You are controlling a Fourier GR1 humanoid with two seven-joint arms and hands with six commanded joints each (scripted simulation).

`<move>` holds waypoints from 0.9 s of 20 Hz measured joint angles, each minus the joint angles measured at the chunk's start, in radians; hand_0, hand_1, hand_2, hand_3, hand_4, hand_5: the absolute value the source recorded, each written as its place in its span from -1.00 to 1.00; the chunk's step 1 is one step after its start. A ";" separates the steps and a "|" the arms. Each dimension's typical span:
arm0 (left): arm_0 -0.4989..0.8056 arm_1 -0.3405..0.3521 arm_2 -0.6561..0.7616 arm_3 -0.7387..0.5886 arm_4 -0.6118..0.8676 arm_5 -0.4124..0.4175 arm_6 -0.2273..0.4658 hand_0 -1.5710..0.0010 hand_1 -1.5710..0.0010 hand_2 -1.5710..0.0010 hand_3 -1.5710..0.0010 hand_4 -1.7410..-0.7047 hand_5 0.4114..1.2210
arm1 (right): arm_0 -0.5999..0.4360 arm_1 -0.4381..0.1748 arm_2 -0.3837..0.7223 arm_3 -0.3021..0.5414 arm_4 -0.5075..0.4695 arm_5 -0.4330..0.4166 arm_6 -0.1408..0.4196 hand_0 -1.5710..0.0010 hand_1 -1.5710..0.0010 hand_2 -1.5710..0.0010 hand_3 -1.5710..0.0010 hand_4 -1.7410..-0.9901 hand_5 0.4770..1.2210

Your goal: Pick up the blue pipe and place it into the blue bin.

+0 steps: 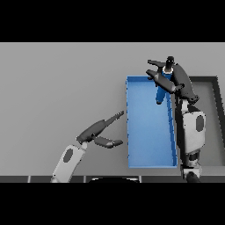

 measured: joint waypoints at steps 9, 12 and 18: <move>0.010 0.020 0.000 -0.023 -0.016 0.011 -0.014 1.00 1.00 1.00 1.00 0.58 -0.85 | 0.250 -0.227 0.255 0.061 -0.133 -0.312 0.000 -1.00 -1.00 -1.00 -1.00 -0.35 1.00; 0.012 0.014 -0.010 -0.003 -0.040 0.024 -0.029 1.00 1.00 1.00 1.00 0.58 -0.83 | 0.259 -0.340 0.393 0.077 -0.266 -0.425 0.000 -1.00 -1.00 -1.00 -0.28 -0.58 1.00; 0.000 0.014 0.001 -0.014 -0.016 0.016 -0.028 1.00 1.00 1.00 1.00 0.59 -0.80 | 0.199 -0.529 0.672 0.102 -0.605 -0.656 0.000 -0.73 -0.63 -0.57 0.54 -0.50 0.82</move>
